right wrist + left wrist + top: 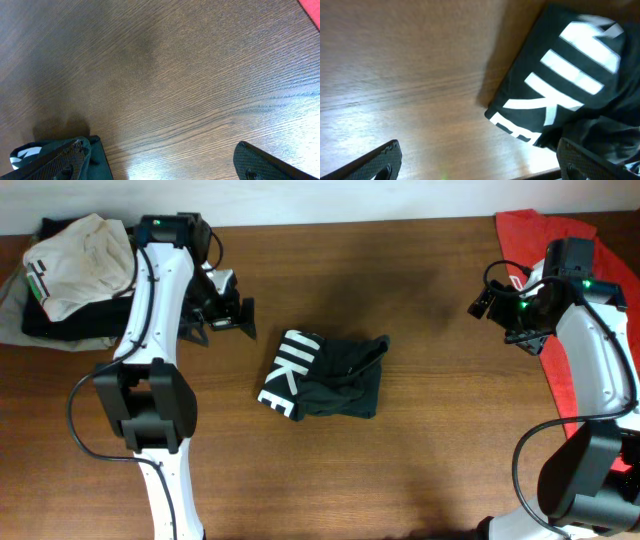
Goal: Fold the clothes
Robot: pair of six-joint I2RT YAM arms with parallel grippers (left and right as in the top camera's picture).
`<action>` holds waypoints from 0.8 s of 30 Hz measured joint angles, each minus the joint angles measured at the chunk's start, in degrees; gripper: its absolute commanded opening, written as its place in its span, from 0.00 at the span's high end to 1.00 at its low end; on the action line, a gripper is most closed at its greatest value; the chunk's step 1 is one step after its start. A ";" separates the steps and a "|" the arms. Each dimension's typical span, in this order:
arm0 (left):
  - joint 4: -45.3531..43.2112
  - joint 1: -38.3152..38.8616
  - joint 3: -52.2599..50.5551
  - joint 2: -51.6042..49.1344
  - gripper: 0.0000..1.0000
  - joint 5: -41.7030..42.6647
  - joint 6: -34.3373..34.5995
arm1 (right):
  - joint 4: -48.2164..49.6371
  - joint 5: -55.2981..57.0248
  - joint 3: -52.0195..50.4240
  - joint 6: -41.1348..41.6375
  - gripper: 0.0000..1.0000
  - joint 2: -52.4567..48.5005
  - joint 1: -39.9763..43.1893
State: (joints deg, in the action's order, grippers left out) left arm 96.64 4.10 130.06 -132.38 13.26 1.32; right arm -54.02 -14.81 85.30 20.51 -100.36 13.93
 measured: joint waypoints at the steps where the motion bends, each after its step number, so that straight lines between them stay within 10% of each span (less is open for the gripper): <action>1: 0.07 0.02 -1.42 0.00 0.01 0.50 -0.02 | 0.02 0.00 -0.02 0.04 0.01 0.00 0.00; 17: -1.64 15.93 -11.82 0.46 0.02 11.10 -3.96 | 0.02 0.00 0.00 0.02 0.01 0.00 0.00; 18: -2.36 16.57 -12.85 0.46 0.09 11.58 -3.96 | 0.04 0.00 0.00 0.07 0.01 0.00 0.00; 21: -4.33 18.58 -14.97 0.48 0.72 13.22 -4.33 | 0.02 0.00 -0.02 0.04 0.01 0.00 0.00; 24: -4.76 20.00 -15.21 0.48 0.95 13.84 -4.31 | 0.02 0.00 0.00 0.04 0.01 0.00 0.00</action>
State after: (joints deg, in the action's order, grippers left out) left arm 91.88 24.10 114.85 -131.90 27.09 -2.98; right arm -54.00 -14.81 85.30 20.56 -100.36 13.93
